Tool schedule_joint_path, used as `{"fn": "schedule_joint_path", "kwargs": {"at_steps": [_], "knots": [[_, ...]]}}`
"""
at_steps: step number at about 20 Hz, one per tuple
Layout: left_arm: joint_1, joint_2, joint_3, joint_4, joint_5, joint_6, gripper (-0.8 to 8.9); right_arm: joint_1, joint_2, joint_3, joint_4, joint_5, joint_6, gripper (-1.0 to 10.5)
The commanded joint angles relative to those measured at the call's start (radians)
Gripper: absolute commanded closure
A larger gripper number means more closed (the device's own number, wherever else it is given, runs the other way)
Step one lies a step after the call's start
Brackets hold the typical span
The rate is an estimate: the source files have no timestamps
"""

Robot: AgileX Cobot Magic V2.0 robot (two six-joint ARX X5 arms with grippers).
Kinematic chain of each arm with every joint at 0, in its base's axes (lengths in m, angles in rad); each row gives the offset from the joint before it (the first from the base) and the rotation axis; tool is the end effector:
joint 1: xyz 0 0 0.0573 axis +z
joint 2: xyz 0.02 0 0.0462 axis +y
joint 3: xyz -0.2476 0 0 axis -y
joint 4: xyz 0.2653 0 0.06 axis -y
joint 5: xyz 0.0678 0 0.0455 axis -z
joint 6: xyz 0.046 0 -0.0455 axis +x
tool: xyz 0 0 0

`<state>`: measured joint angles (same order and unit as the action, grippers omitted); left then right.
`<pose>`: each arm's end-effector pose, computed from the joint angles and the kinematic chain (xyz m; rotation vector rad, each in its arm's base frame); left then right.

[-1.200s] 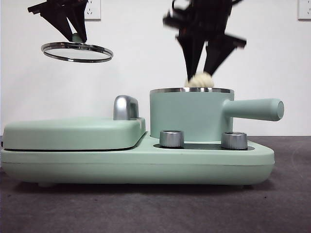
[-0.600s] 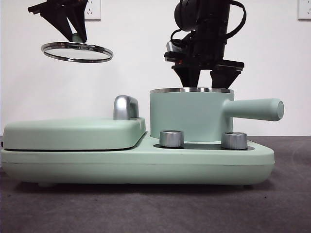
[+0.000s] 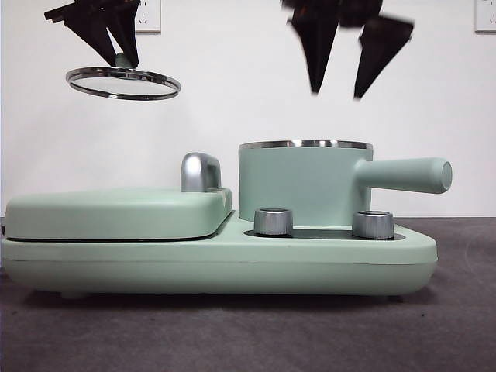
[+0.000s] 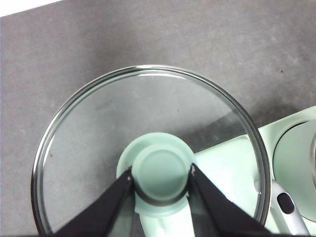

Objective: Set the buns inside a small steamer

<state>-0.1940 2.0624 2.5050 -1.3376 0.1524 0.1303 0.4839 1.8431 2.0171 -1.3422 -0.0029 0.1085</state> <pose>0.4125 -0.0882 0.4013 0.1389 0.8769 -0.3811 0.3382 0.1779 0.3423 -0.1861 1.1639 0.3662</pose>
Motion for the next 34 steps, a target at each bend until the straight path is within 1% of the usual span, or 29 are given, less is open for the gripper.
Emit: {"fn": "schedule_joint_path", "kwargs": {"at_steps": [1, 2, 4, 6, 8, 10, 12, 13, 16, 18, 21, 23, 25, 28, 29, 31, 34], "knots": [[-0.006, -0.01, 0.039, 0.014, 0.005, -0.011, 7.97, 0.013, -0.071, -0.029, -0.077, 0.003, 0.005, 5.1], [-0.01, -0.01, 0.039, 0.013, 0.005, -0.012, 7.97, 0.02, -0.123, -0.066, -0.077, 0.003, 0.012, 4.8], [-0.011, -0.01, 0.039, 0.012, 0.006, -0.019, 7.97, 0.036, -0.245, -0.171, -0.077, 0.004, 0.022, 4.8], [-0.024, -0.01, 0.039, 0.009, 0.006, -0.019, 7.97, 0.052, -0.385, -0.299, -0.077, 0.004, 0.031, 4.8], [-0.042, -0.01, 0.039, 0.007, 0.006, -0.035, 7.97, 0.072, -0.529, -0.433, -0.077, 0.004, 0.063, 4.8], [-0.068, -0.01, 0.039, 0.007, 0.006, -0.037, 7.97, 0.082, -0.673, -0.565, -0.066, 0.004, 0.072, 4.5], [-0.107, -0.01, 0.037, 0.008, 0.006, -0.039, 7.97, 0.084, -0.829, -0.703, 0.008, -0.001, 0.114, 4.3], [-0.129, -0.01, 0.035, 0.008, 0.006, -0.039, 7.97, 0.084, -0.903, -0.765, 0.043, 0.0, 0.123, 4.3], [-0.201, -0.01, 0.027, 0.006, 0.006, -0.038, 7.97, 0.084, -1.106, -0.925, 0.131, 0.0, 0.123, 4.3], [-0.253, -0.01, 0.018, 0.006, 0.006, -0.038, 7.97, 0.084, -1.227, -0.998, 0.163, -0.004, 0.119, 4.3], [-0.33, -0.01, 0.005, 0.014, 0.006, -0.038, 7.97, 0.084, -1.386, -1.056, 0.176, -0.02, 0.111, 4.3], [-0.373, -0.01, -0.006, 0.028, 0.006, -0.038, 7.97, 0.084, -1.462, -1.063, 0.176, -0.028, 0.112, 4.3], [-0.411, -0.006, -0.015, 0.03, 0.006, -0.038, 7.97, 0.084, -1.517, -1.062, 0.175, -0.055, 0.112, 4.3], [-0.46, -0.006, -0.047, 0.051, 0.006, -0.037, 7.97, 0.084, -1.564, -1.062, 0.175, -0.064, 0.113, 4.3], [-0.475, -0.004, -0.059, 0.058, 0.006, -0.034, 7.97, 0.084, -1.569, -1.062, 0.175, -0.078, 0.113, 4.3], [-0.498, 0.006, -0.073, 0.089, 0.006, -0.028, 7.97, 0.084, -1.571, -1.062, 0.177, -0.08, 0.115, 4.3], [-0.512, 0.028, -0.073, 0.13, 0.006, -0.026, 7.97, 0.084, -1.571, -1.062, 0.19, -0.089, 0.116, 4.3]]}}
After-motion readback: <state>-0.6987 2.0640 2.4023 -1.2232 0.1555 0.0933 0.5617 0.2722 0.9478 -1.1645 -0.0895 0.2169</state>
